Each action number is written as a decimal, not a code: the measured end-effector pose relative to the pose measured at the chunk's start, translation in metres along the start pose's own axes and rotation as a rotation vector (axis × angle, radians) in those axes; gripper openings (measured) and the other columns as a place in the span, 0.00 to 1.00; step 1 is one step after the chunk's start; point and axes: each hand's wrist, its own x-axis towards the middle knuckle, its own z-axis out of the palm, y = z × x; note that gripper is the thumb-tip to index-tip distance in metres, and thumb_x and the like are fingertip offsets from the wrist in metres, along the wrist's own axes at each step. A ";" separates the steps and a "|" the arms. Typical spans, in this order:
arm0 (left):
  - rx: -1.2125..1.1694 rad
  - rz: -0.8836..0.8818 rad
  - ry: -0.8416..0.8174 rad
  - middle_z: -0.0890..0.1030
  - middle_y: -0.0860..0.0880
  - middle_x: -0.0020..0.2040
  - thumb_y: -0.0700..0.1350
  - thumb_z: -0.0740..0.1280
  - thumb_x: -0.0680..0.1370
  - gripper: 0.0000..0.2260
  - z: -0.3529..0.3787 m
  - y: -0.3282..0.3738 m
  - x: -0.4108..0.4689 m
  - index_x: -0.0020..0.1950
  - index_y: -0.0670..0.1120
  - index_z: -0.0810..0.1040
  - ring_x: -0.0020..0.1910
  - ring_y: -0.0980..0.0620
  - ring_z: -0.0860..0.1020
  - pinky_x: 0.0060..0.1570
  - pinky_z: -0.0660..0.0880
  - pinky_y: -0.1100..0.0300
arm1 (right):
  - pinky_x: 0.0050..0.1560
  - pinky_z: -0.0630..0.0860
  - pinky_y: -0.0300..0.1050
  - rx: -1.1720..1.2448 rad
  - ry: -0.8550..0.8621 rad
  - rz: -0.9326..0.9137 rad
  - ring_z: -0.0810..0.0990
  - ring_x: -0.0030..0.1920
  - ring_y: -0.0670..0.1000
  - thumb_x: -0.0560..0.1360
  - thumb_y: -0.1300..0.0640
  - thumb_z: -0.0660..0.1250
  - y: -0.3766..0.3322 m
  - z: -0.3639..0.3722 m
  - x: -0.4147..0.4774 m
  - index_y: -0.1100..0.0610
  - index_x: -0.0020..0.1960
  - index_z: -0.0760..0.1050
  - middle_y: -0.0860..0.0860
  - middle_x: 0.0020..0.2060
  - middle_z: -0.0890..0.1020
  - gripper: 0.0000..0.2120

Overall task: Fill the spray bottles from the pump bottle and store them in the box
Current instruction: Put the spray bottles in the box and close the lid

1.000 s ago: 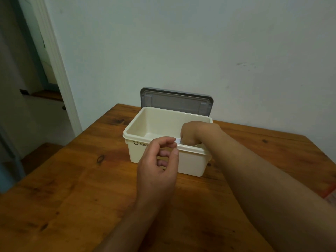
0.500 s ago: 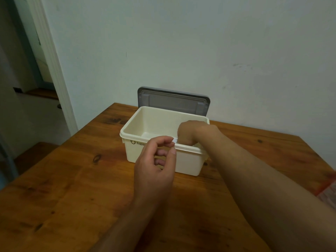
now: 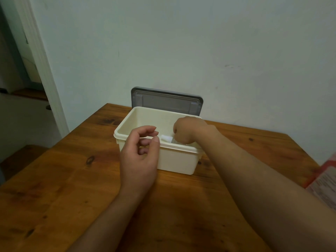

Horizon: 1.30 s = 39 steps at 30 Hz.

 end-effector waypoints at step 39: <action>0.110 -0.340 -0.283 0.64 0.54 0.76 0.59 0.61 0.79 0.26 -0.031 -0.041 0.175 0.76 0.56 0.62 0.74 0.49 0.63 0.71 0.63 0.49 | 0.64 0.67 0.46 1.323 0.642 0.395 0.66 0.74 0.52 0.80 0.54 0.64 0.038 0.018 -0.013 0.49 0.79 0.59 0.49 0.77 0.65 0.29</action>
